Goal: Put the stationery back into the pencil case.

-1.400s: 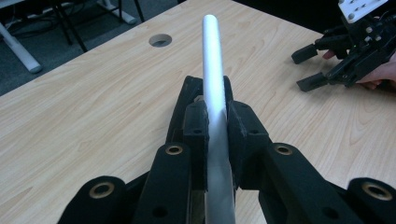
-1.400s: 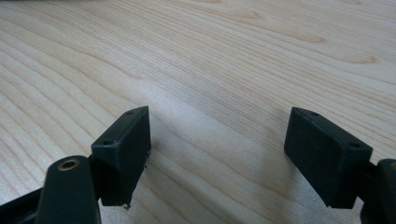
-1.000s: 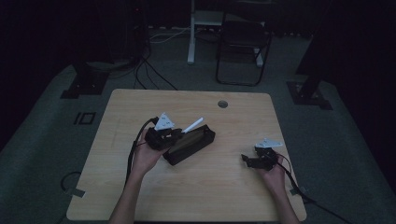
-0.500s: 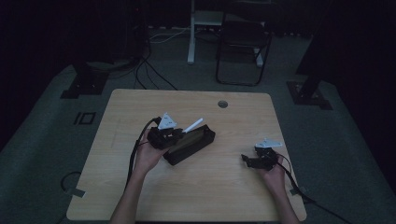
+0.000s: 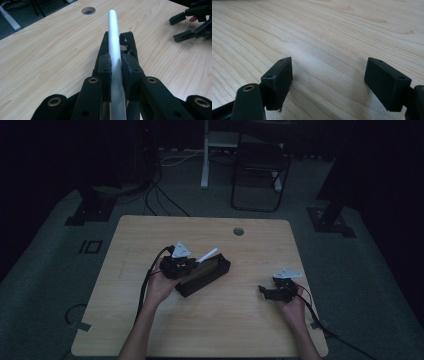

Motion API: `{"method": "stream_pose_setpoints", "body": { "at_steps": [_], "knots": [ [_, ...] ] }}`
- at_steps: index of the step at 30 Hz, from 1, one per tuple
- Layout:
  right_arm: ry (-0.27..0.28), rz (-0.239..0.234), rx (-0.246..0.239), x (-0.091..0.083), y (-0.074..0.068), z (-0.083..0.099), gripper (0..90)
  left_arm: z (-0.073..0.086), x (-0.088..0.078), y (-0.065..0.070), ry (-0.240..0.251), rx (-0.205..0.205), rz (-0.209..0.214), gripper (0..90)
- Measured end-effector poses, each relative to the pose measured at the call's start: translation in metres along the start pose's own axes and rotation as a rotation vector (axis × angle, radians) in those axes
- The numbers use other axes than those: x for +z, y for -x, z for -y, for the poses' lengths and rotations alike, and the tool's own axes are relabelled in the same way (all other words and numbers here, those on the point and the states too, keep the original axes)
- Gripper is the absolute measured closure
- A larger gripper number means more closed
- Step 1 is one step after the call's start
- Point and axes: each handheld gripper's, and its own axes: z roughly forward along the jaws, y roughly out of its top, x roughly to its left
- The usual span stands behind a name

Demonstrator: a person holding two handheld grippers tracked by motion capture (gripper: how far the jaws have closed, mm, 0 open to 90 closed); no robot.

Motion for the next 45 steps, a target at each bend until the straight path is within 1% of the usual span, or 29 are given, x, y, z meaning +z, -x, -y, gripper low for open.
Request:
{"method": "stream_pose_setpoints", "body": {
  "at_steps": [5, 12, 13, 15, 17, 25, 28, 36, 37, 38, 39, 40, 41, 42, 44, 45],
  "knots": [
    [0.000, 0.000, 0.000, 0.000, 0.000, 0.000, 22.8, 0.000, 0.003, -0.001, -0.010, 0.004, -0.002, 78.8],
    [-0.001, 0.000, 0.002, 0.000, 0.000, 0.000, 22.8, 0.002, 0.009, -0.002, -0.028, 0.000, 0.001, 78.7],
    [-0.001, 0.000, 0.002, 0.000, 0.000, 0.000, 22.8, 0.003, 0.013, -0.001, -0.047, 0.010, -0.002, 78.7],
    [-0.001, 0.000, 0.002, 0.000, 0.000, 0.000, 22.8, 0.003, 0.015, 0.000, -0.055, 0.017, -0.001, 78.7],
    [-0.001, 0.000, 0.002, 0.000, 0.000, 0.000, 22.8, 0.003, 0.016, 0.001, -0.056, 0.018, 0.000, 78.7],
    [-0.001, -0.001, 0.000, 0.000, 0.000, 0.000, 22.8, 0.004, 0.021, 0.008, -0.086, 0.045, 0.001, 78.7],
    [-0.001, -0.001, 0.000, 0.000, 0.000, 0.000, 22.7, 0.004, 0.023, 0.009, -0.092, 0.049, 0.002, 78.6],
    [-0.001, -0.001, 0.001, 0.000, 0.000, 0.000, 22.7, 0.007, 0.027, 0.009, -0.109, 0.044, 0.002, 78.1],
    [-0.001, -0.001, 0.001, 0.000, 0.000, 0.000, 22.7, 0.008, 0.027, 0.008, -0.108, 0.043, 0.003, 75.4],
    [-0.001, -0.001, 0.001, 0.000, 0.000, 0.000, 22.7, 0.008, 0.027, 0.008, -0.108, 0.042, 0.004, 75.4],
    [-0.001, -0.001, 0.001, 0.000, 0.000, 0.000, 22.7, 0.008, 0.027, 0.008, -0.107, 0.039, 0.007, 73.4],
    [-0.001, 0.000, 0.001, 0.000, 0.000, 0.000, 22.7, 0.008, 0.026, 0.007, -0.102, 0.026, 0.018, 68.6],
    [-0.001, -0.001, 0.001, 0.000, 0.000, 0.000, 22.7, 0.007, 0.025, 0.007, -0.097, 0.017, 0.021, 66.4],
    [-0.001, -0.001, 0.000, 0.000, 0.000, 0.000, 22.6, 0.007, 0.024, 0.006, -0.091, 0.011, 0.018, 63.1],
    [-0.001, -0.001, 0.001, 0.000, 0.000, 0.000, 22.7, 0.006, 0.023, 0.005, -0.085, 0.008, 0.018, 59.6],
    [-0.002, -0.001, 0.001, 0.000, 0.000, 0.000, 22.6, 0.006, 0.019, 0.004, -0.072, -0.001, 0.012, 57.5]
  ]
}}
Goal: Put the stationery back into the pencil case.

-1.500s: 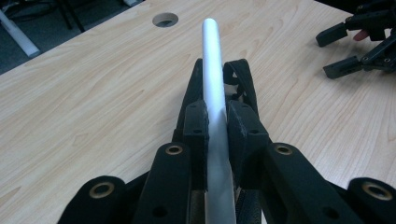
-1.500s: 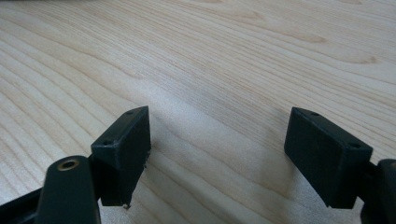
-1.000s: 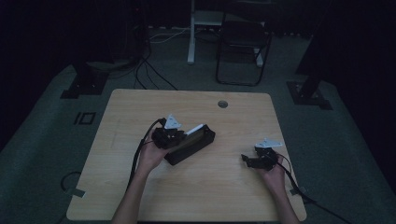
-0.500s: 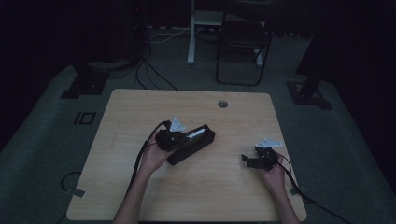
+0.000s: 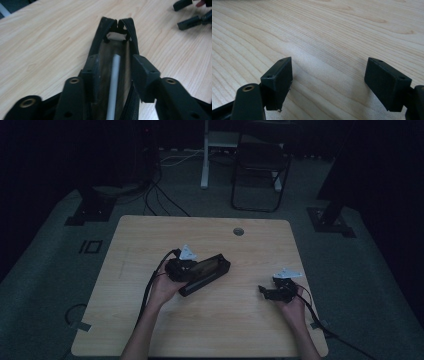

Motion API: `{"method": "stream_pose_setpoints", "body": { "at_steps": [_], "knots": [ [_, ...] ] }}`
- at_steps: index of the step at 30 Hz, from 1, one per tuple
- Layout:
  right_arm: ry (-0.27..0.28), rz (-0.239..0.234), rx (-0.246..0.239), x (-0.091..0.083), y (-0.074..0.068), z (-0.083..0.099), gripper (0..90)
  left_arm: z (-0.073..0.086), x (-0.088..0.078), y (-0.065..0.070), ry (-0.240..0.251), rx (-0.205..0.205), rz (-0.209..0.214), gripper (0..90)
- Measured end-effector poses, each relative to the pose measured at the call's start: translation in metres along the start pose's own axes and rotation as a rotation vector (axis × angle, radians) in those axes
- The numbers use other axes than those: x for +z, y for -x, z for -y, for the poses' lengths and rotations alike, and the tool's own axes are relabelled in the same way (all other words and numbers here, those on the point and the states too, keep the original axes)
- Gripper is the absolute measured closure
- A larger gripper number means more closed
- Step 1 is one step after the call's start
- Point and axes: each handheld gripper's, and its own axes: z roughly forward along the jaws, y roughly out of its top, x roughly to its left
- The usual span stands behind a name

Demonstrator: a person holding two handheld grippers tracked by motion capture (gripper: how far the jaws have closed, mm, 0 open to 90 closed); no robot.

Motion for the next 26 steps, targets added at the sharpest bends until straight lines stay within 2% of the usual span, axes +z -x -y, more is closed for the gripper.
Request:
{"method": "stream_pose_setpoints", "body": {
  "at_steps": [9, 17, 23, 26],
  "knots": [
    [0.000, 0.000, 0.000, 0.000, 0.000, 0.000, 22.6, 0.000, -0.016, -0.009, 0.032, -0.012, -0.012, 50.4],
    [0.000, 0.000, -0.001, 0.000, 0.000, 0.000, 22.6, 0.005, -0.033, -0.020, 0.071, -0.019, 0.011, 49.7],
    [0.000, 0.000, -0.001, 0.000, 0.000, 0.000, 22.7, 0.013, -0.046, -0.032, 0.096, -0.054, -0.009, 48.2],
    [0.000, 0.000, -0.001, 0.000, 0.000, 0.000, 22.6, 0.021, -0.051, -0.039, 0.100, -0.068, -0.036, 48.0]
  ]
}}
